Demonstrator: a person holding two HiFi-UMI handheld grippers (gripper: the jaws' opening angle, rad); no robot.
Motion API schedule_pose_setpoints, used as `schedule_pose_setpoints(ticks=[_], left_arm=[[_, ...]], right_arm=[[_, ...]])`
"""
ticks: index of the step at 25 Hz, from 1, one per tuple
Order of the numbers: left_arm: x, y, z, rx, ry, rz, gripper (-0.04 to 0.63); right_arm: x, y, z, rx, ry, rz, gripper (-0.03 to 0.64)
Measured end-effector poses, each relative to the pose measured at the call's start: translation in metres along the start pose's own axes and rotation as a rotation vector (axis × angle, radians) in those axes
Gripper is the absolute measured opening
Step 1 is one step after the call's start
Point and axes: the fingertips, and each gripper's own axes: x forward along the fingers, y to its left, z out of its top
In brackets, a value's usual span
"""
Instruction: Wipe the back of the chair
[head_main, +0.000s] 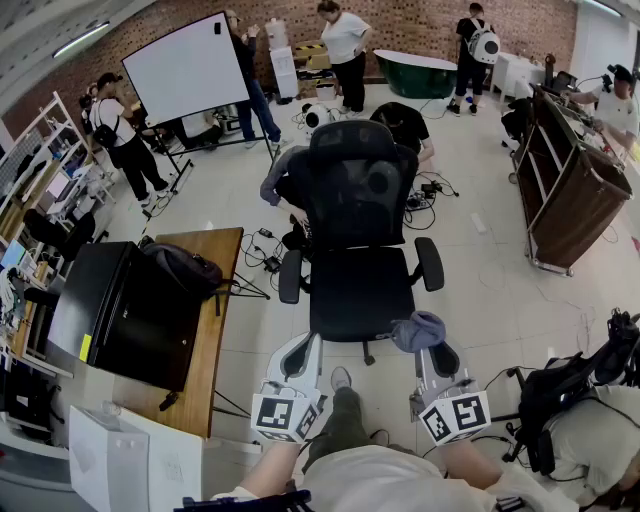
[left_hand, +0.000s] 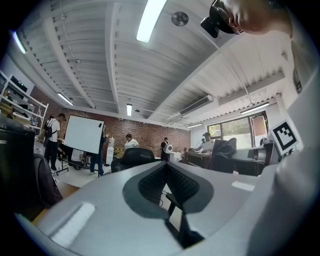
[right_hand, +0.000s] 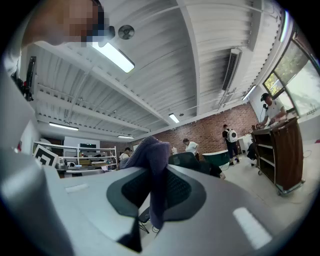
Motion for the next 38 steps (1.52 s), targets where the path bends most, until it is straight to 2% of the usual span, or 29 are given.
schedule_pose_setpoints(ticks=[5, 9, 15, 17, 21, 24, 28, 30, 32, 38], left_arm=[[0.056, 0.052, -0.007, 0.005, -0.009, -0.007, 0.052], [0.106, 0.092, 0.010, 0.003, -0.053, -0.017, 0.052], [0.174, 0.169, 0.013, 0.015, -0.073, -0.059, 0.052], [0.193, 0.195, 0.010, 0.033, -0.080, -0.049, 0.052], [0.230, 0.232, -0.011, 0.010, -0.044, -0.026, 0.052], [0.252, 0.242, -0.016, 0.019, -0.035, -0.007, 0.052], [0.267, 0.230, -0.013, 0.025, -0.021, 0.033, 0.052], [0.274, 0.226, -0.014, 0.020, -0.003, 0.052, 0.052], [0.280, 0.221, -0.018, 0.013, 0.011, 0.078, 0.052], [0.282, 0.229, -0.036, 0.023, 0.048, 0.146, 0.052]], right_arm=[[0.063, -0.017, -0.019, 0.005, 0.007, -0.010, 0.052], [0.129, -0.030, -0.017, -0.025, 0.004, -0.008, 0.052], [0.225, -0.037, -0.027, -0.063, -0.026, -0.049, 0.052], [0.252, -0.042, -0.043, -0.055, -0.014, -0.062, 0.052], [0.316, -0.061, -0.082, -0.066, 0.044, -0.065, 0.052], [0.393, -0.095, -0.131, -0.052, 0.111, -0.072, 0.051], [0.541, -0.139, -0.206, -0.082, 0.227, -0.057, 0.052], [0.600, -0.155, -0.247, -0.098, 0.326, -0.057, 0.052], [0.634, -0.169, -0.269, -0.114, 0.393, -0.059, 0.052], [0.665, -0.207, -0.295, -0.125, 0.440, -0.068, 0.052]])
